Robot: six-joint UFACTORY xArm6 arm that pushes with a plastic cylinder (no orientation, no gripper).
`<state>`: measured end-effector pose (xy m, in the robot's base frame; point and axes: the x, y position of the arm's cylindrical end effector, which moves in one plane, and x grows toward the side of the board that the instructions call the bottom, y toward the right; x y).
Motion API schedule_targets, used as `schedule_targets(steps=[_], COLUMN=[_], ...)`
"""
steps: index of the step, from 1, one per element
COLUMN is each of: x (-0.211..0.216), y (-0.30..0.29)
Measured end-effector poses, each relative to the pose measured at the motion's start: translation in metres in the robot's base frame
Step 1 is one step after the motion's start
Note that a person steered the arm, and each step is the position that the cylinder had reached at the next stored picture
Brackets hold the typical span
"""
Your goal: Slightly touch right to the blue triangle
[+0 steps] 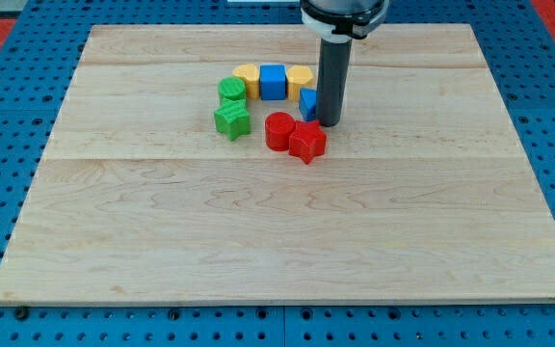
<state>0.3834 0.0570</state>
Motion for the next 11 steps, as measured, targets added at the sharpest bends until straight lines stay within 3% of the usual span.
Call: schedule_targets(steps=[1, 3, 11], x=[0.001, 0.000, -0.015], y=[-0.004, 0.048, 0.012])
